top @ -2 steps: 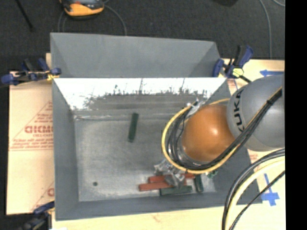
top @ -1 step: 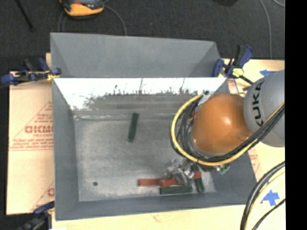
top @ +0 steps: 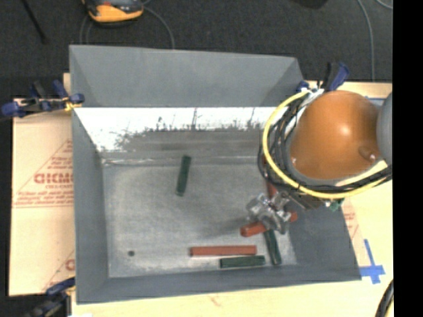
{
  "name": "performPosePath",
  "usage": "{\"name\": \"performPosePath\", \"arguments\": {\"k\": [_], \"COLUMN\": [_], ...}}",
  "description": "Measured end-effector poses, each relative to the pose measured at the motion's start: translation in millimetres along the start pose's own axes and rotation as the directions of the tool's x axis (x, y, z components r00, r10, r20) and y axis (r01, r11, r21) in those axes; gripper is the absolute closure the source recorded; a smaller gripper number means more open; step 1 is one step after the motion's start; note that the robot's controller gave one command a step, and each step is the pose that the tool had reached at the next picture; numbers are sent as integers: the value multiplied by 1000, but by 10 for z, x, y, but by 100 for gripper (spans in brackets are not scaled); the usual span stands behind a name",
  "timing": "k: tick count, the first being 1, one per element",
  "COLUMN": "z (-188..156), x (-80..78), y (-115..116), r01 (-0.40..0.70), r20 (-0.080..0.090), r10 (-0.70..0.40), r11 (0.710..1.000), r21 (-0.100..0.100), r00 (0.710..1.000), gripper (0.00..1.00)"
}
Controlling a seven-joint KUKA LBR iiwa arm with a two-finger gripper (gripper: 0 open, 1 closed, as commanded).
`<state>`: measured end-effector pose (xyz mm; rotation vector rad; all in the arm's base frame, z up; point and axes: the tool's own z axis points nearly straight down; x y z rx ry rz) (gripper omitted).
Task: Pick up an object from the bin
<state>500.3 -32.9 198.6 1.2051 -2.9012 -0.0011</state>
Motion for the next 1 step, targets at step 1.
{"name": "performPosePath", "arguments": {"k": [1], "z": [-531], "x": [-162], "y": [306], "r01": [36], "r20": [0], "r10": [-36], "r11": [999], "r21": [1], "r00": [999], "gripper": [100]}}
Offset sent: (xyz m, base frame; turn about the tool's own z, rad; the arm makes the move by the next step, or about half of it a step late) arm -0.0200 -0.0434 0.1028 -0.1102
